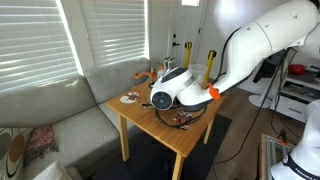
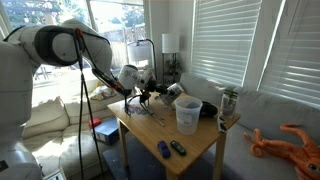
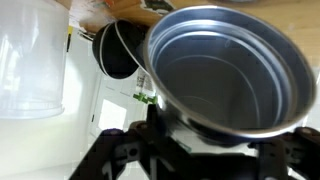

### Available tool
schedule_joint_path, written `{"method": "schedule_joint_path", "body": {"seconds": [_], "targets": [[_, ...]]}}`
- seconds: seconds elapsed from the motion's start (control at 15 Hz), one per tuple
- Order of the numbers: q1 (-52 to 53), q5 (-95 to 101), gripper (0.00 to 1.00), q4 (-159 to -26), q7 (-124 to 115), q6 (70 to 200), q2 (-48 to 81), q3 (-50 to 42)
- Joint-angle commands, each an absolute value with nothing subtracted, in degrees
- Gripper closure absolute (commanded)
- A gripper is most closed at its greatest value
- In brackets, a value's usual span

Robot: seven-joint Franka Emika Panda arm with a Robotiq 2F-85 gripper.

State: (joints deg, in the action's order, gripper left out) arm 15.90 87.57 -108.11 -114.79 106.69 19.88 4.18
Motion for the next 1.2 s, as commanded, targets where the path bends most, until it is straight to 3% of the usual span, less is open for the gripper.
{"method": "schedule_joint_path", "body": {"seconds": [0.0,0.07,0.13,0.27,1.13], "targets": [[15.1,90.7,0.49,-109.2,-116.8,104.0,21.5,6.2],[15.1,90.9,0.49,-109.2,-116.6,103.6,21.7,6.5],[15.0,90.9,0.13,-109.2,-116.4,103.5,21.8,6.8],[14.8,90.6,0.0,-109.2,-116.1,103.8,21.7,7.2],[14.1,87.5,0.0,-110.3,-114.6,105.0,21.7,9.2]]}}
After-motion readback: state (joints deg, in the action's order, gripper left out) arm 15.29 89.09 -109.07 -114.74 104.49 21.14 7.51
